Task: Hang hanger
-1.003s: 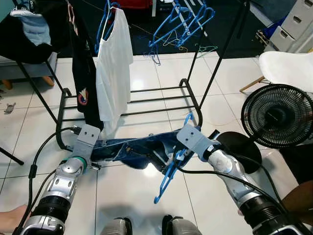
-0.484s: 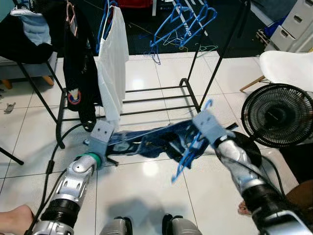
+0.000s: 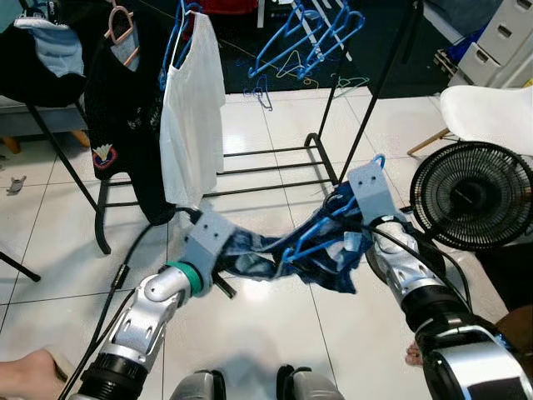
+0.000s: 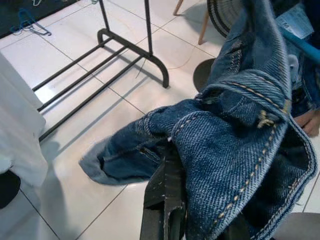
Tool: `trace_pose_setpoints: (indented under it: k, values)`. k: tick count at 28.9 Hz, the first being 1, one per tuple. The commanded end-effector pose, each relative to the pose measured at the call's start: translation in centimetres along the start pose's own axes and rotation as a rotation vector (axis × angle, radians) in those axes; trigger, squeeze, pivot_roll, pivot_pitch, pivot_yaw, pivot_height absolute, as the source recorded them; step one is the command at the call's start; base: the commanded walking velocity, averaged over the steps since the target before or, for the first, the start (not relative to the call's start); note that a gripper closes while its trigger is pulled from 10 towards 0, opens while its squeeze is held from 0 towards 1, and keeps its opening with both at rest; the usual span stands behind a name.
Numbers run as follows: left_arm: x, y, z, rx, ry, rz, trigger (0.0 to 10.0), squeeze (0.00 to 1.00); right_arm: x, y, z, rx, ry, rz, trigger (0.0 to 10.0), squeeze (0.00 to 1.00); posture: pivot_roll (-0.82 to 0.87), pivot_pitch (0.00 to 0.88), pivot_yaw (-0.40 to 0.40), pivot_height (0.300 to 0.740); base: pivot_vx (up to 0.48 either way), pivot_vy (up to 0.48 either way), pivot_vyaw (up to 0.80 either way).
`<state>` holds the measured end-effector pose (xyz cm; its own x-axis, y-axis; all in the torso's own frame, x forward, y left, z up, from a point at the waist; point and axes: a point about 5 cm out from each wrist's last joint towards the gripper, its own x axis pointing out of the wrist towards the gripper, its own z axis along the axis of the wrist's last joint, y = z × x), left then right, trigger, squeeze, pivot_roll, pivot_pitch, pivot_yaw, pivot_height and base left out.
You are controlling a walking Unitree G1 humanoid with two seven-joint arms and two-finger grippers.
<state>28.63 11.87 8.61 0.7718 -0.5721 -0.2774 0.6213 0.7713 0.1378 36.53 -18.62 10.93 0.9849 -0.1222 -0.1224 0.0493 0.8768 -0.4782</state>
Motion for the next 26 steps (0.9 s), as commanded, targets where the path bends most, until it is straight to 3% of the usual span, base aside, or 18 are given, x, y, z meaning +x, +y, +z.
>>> trace_pose_setpoints:
  k: [1, 8, 11, 16, 19, 26]
  values:
    - [-0.2, -0.1, 0.0, 0.019, 0.001, -0.012, 10.0, 0.0, 0.0, -0.5, -0.5, 0.004, 0.022, -0.032, 0.0, 0.0, 0.02, 0.049, 0.015, 0.733, 0.0, 0.0, 0.0]
    - [0.1, -1.0, 0.8, 0.025, -0.016, -0.081, 10.0, 0.0, 0.3, -0.5, -0.4, -0.031, 0.025, -0.047, 0.0, 0.0, 0.02, 0.044, 0.012, 0.733, 0.0, 0.0, 0.0]
    - [-0.2, -1.7, 3.3, -0.014, -0.086, -0.171, 10.0, 0.0, 0.4, -0.7, -0.8, -0.193, 0.028, -0.06, 0.0, 0.0, 0.02, 0.044, 0.011, 0.733, 0.0, 0.0, 0.0]
    - [-1.0, -2.2, 4.4, -0.03, -0.114, -0.228, 10.0, 0.0, 0.6, -1.2, -0.8, -0.247, 0.019, -0.092, 0.0, 0.0, 0.03, 0.047, 0.01, 0.733, 0.0, 0.0, 0.0]
    - [-1.1, -2.6, 6.1, -0.096, -0.146, -0.285, 10.0, 0.0, 0.8, -1.1, -0.1, -0.373, -0.029, -0.105, 0.0, 0.0, 0.03, 0.047, 0.01, 0.733, 0.0, 0.0, 0.0]
    - [-1.5, -3.2, 7.2, -0.097, -0.161, -0.335, 10.0, 0.0, 1.0, -1.5, -0.1, -0.382, -0.015, -0.123, 0.0, 0.0, 0.02, 0.049, 0.012, 0.733, 0.0, 0.0, 0.0]
